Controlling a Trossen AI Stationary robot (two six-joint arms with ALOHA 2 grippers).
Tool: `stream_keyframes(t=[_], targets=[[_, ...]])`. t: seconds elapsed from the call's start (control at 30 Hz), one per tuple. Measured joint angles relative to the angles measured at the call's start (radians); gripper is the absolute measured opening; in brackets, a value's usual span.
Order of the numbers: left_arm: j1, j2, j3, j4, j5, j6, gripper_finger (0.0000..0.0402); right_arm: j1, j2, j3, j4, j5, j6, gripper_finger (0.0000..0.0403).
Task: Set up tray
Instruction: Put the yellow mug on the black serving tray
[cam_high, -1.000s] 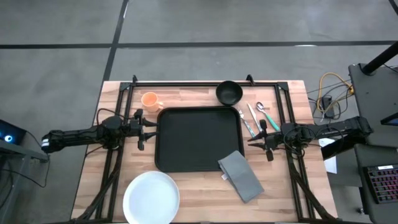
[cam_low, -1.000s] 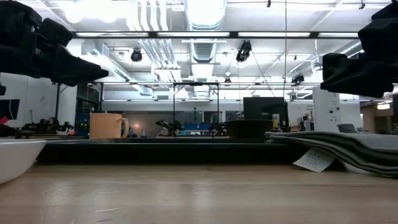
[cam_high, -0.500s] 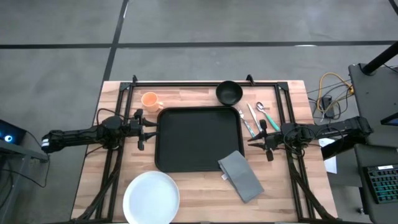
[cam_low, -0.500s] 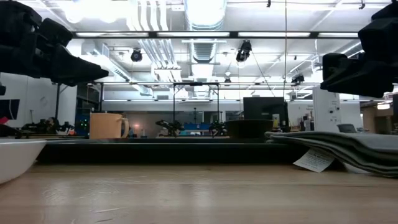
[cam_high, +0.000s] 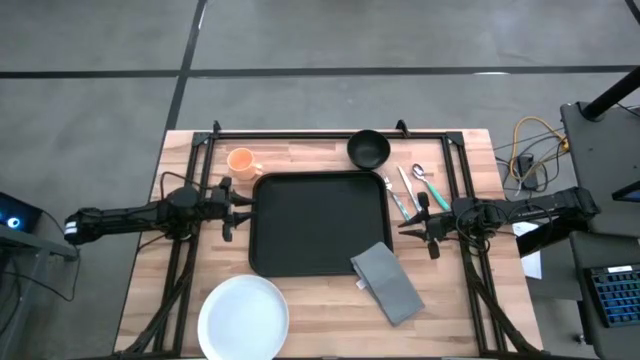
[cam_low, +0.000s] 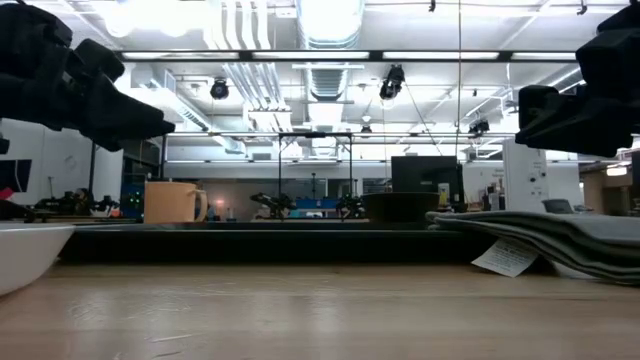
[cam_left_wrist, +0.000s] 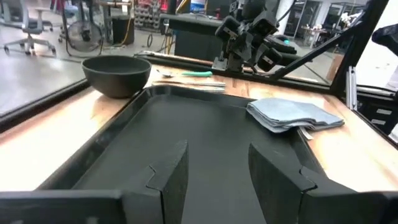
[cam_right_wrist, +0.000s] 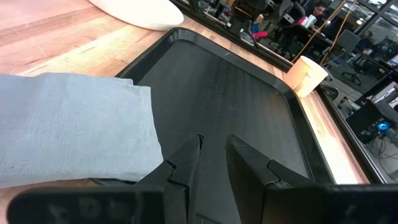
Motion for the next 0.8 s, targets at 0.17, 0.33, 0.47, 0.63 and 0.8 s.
stream_keyframes(t=[0.17,0.33,0.47,0.63,0.8], targets=[[0.000,0.000,0.001,0.075,-0.044,0.167,0.0148,0.000,0.000,0.000,0.000,0.000,0.000,0.0068],[0.000,0.000,0.002,0.130,-0.080,0.226,0.0148,0.000,0.000,0.000,0.000,0.000,0.000,0.0068],[0.000,0.000,0.003,0.146,-0.120,0.258,0.0148,0.000,0.000,0.000,0.000,0.000,0.000,0.0068],[0.000,-0.001,0.031,0.146,-0.269,0.258,0.0148,0.000,0.000,0.000,0.000,0.000,0.000,0.0068],[0.000,0.000,0.069,0.105,-0.337,0.248,0.0148,0.000,0.000,0.000,0.000,0.000,0.000,0.0068]])
